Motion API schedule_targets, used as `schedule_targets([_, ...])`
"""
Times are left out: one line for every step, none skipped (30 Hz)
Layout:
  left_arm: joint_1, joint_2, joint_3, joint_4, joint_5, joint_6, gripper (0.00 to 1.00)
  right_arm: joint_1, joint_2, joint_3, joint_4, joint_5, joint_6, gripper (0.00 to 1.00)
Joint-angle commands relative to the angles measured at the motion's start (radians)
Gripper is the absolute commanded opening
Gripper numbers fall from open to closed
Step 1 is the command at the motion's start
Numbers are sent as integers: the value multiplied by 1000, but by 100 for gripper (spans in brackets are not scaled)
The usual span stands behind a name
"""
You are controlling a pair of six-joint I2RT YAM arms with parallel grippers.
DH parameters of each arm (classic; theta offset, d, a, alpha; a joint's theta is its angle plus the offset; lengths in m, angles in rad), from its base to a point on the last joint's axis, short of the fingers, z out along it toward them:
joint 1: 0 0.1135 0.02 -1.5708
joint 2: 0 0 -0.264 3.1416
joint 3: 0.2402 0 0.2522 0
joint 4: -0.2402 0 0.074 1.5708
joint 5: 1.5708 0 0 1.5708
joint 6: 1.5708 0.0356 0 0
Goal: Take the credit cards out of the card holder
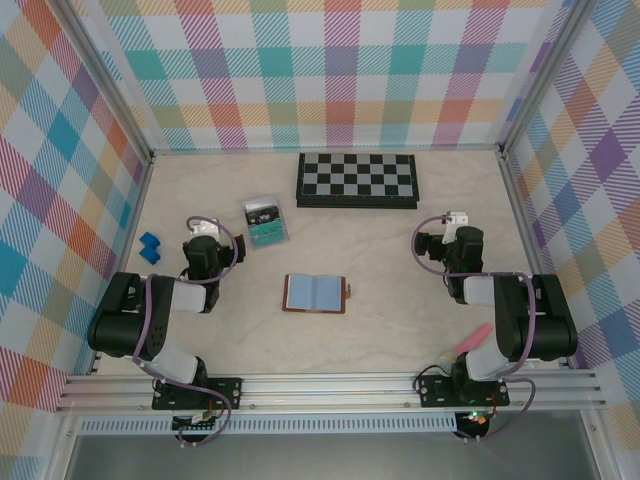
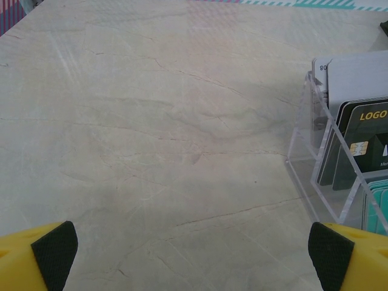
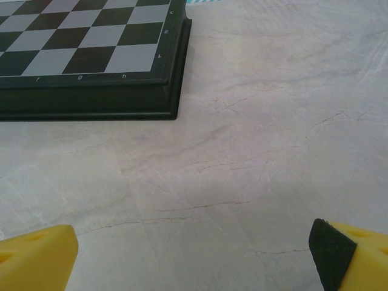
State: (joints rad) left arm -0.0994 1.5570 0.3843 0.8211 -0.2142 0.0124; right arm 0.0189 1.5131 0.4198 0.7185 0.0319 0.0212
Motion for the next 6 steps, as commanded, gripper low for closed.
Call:
schedule_targets([10, 9, 25, 8, -1, -8, 100, -7, 9, 13, 48, -22, -5, 100])
schedule_targets([10, 9, 25, 7, -1, -9, 100, -8, 9, 13, 48, -23, -6, 100])
schedule_targets([10, 10, 26, 8, -1, -9, 100, -7, 8, 13, 48, -23, -6, 100])
schedule_targets([10, 10, 25, 7, -1, -8, 100, -7, 9, 13, 50, -23, -6, 100])
schedule_targets([9, 9, 24, 9, -1, -8, 100, -7, 9, 12, 51, -23, -6, 100])
schedule_targets([10, 9, 24, 10, -1, -8, 100, -7, 8, 10, 53, -23, -6, 100])
